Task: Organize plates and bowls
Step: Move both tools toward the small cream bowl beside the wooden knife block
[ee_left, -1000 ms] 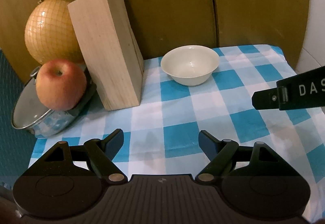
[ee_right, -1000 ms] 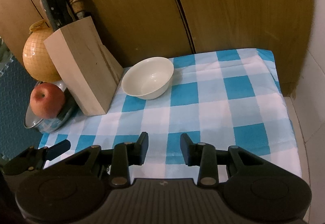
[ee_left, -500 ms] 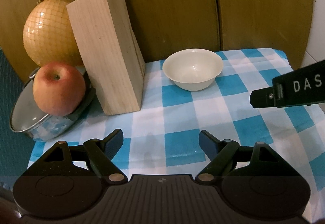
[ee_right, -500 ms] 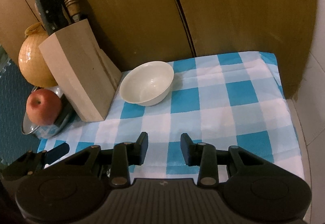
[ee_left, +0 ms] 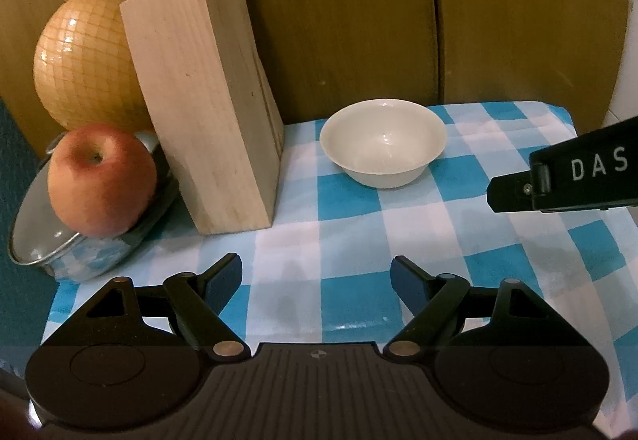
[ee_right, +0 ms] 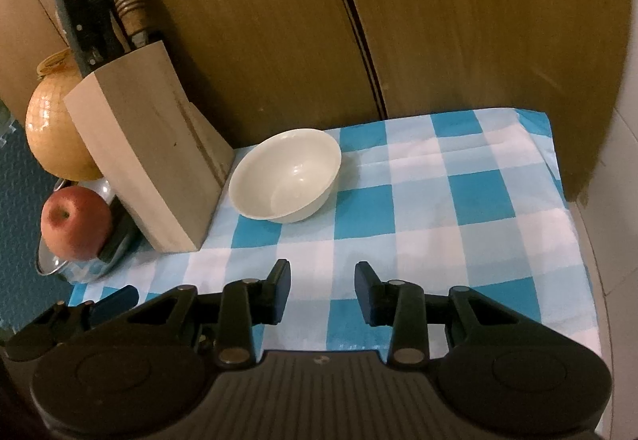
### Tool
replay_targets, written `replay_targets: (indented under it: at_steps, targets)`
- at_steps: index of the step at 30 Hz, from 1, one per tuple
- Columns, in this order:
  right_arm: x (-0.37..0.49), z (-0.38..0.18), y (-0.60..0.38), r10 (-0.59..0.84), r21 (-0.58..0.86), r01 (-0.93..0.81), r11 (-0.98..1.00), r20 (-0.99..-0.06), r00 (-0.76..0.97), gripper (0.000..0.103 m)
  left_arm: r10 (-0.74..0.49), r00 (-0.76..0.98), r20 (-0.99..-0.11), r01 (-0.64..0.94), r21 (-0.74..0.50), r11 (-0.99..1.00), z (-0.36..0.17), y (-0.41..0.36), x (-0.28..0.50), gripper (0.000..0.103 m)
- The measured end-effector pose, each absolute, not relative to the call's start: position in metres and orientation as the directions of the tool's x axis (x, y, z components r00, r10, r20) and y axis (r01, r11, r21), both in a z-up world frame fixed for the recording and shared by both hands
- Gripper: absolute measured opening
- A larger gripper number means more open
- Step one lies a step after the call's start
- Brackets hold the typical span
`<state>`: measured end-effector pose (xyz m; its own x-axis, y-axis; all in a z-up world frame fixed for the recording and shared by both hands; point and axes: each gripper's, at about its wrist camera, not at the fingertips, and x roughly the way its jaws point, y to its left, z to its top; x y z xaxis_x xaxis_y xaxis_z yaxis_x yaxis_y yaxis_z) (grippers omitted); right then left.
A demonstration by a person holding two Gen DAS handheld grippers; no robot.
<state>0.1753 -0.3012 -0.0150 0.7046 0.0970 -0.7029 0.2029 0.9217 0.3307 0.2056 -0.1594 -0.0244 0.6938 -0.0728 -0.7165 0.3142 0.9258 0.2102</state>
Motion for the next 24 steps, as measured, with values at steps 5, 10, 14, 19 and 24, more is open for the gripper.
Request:
replay_targets:
  at_steps: [5, 10, 14, 19, 24]
  targets:
    - [0.186, -0.017, -0.305, 0.089, 0.334, 0.214, 0.918, -0.700, 0.708, 0.031, -0.079, 0.688, -0.721, 0.299, 0.182, 0.937, -0.024, -0.161, 0.218, 0.086]
    - [0.198, -0.021, -0.310, 0.081, 0.339, 0.230, 0.912, -0.699, 0.710, 0.031, -0.085, 0.670, -0.738, 0.270, 0.135, 0.953, -0.026, -0.160, 0.237, 0.086]
    - [0.208, -0.024, -0.315, 0.082, 0.353, 0.237, 0.905, -0.693, 0.716, 0.031, -0.108, 0.664, -0.740, 0.247, 0.080, 0.966, -0.025, -0.157, 0.251, 0.086]
    - [0.225, -0.027, -0.320, 0.085, 0.370, 0.242, 0.897, -0.683, 0.726, 0.032, -0.120, 0.673, -0.730, 0.225, 0.047, 0.973, -0.024, -0.162, 0.268, 0.086]
    - [0.242, -0.036, -0.325, 0.117, 0.422, 0.233, 0.876, -0.656, 0.745, 0.036, -0.144, 0.677, -0.722, 0.200, -0.009, 0.980, -0.029, -0.167, 0.287, 0.086]
